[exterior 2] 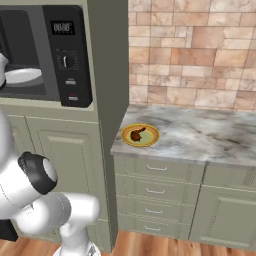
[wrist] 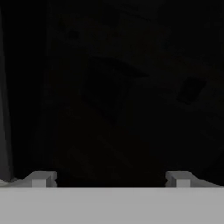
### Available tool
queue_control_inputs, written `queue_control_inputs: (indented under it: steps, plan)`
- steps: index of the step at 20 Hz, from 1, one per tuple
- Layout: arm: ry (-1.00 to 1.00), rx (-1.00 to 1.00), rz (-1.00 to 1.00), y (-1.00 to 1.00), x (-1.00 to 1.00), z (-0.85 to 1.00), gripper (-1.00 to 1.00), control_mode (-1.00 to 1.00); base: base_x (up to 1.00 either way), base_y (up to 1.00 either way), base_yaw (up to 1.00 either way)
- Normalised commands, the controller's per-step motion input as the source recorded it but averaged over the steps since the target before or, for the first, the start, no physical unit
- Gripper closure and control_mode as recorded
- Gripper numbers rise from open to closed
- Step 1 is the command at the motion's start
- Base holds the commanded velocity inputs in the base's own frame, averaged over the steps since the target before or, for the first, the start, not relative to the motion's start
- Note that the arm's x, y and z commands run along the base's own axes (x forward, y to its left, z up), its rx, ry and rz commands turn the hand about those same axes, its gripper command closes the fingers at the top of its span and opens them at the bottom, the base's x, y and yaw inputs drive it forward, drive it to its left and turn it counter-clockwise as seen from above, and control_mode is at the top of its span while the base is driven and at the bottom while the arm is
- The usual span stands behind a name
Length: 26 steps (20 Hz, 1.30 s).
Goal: Pick the chicken drumstick from the counter and place it in the microwave. Then turn on the microwave.
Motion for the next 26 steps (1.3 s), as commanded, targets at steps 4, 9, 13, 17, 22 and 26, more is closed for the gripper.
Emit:
queue_control_inputs:
  steps: [4, 9, 13, 17, 22, 26]
  plan:
    - [-0.10, 0.00, -0.01, -0.27, -0.48, 0.00, -1.00, -1.00, 0.00, 0.00, 0.00]
    - [-0.09, 0.00, -0.13, -0.34, -0.43, 0.00, -1.00, -1.00, 0.00, 0.00, 0.00]
    - [0.00, 0.02, -0.20, -0.50, -0.13, 0.00, -1.00, -1.00, 0.00, 0.00, 0.00]
    - [0.00, 0.03, -0.26, -0.55, -0.13, 0.00, -1.00, -1.00, 0.00, 0.00, 0.00]
    - [0.01, 0.03, -0.25, -0.55, -0.04, 0.00, -1.00, -1.00, 0.00, 0.00, 0.00]
    - [0.00, 0.03, -0.12, -0.43, 0.04, 0.00, -1.00, -1.00, 0.00, 0.00, 0.00]
